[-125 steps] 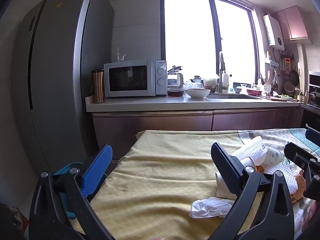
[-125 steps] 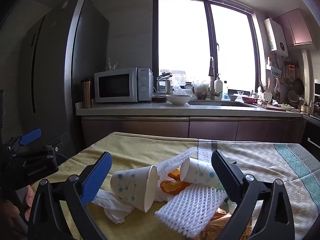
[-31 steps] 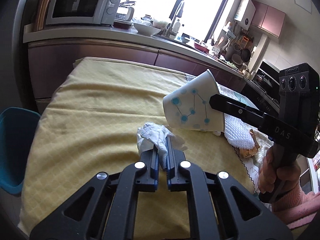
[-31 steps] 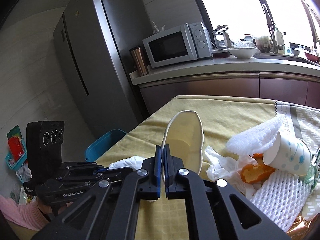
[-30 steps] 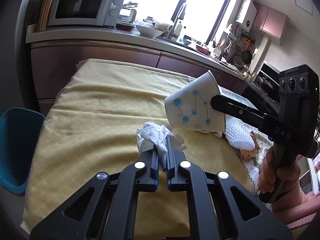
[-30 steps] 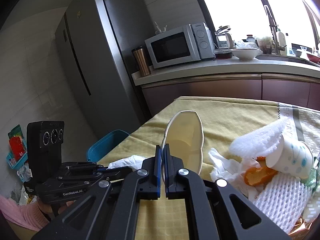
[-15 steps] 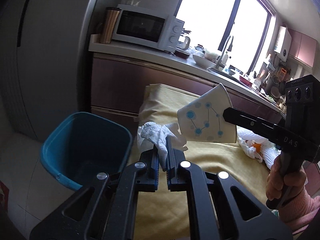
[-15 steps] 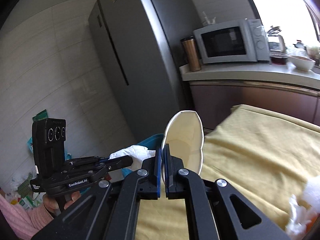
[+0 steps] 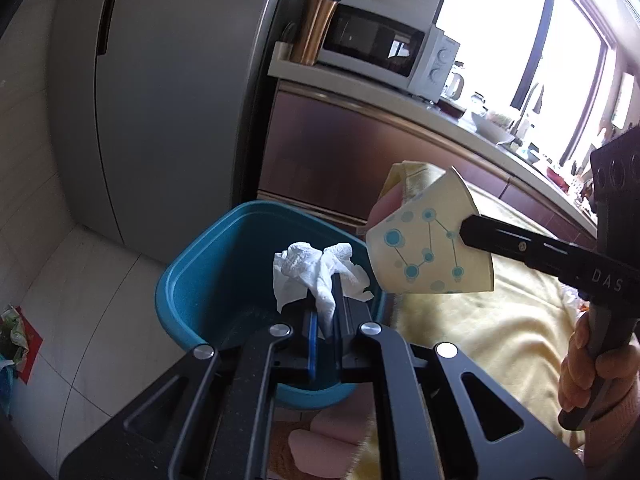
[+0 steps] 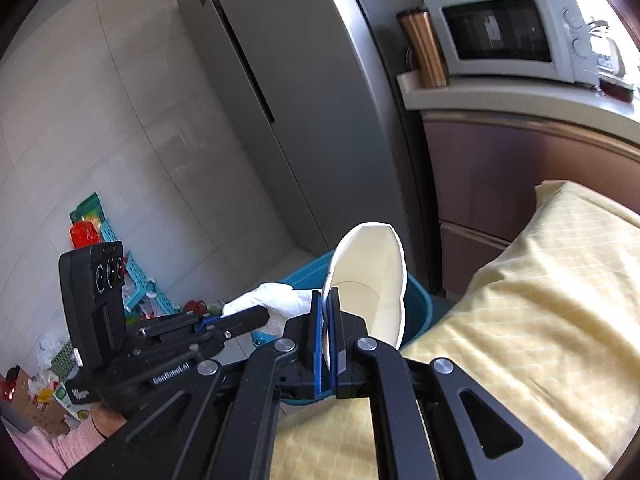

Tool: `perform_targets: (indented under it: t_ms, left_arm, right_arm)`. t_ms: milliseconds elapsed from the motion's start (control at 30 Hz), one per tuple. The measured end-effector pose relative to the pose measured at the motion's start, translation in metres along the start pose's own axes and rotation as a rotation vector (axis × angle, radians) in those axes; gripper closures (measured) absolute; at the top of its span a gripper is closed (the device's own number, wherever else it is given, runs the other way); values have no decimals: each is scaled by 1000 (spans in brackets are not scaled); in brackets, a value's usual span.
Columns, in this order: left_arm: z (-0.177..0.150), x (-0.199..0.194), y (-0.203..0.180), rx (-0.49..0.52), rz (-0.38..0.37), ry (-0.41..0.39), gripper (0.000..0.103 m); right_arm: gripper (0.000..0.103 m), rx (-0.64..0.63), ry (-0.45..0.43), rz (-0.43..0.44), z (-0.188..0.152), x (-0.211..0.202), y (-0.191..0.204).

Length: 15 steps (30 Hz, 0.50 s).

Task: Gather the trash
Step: 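Carry the tissue and cup with both tools over the teal wastebasket, then open both tools to drop the tissue and cup into the wastebasket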

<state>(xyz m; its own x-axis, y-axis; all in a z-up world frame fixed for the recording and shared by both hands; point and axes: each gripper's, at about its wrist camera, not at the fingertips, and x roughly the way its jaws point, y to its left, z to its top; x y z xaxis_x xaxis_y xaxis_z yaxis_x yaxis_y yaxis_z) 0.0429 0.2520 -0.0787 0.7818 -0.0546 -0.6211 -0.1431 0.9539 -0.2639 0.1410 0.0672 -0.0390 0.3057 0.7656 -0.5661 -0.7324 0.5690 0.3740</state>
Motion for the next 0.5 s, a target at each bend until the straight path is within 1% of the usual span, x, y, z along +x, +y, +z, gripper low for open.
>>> perform_targets:
  t_ms: [267,433,500]
  left_arm:
    - [-11,31,13,-11,41,61,97]
    - [-14,44,14,-11,46,88,96]
    - [-14,51,15,-14,37,100,96]
  right_arm:
    - [101,-21,103,-29,1,48,5]
    - [101,-4,144,-44,-2,62,1]
    - [98,4,155,-52,-5,64,2]
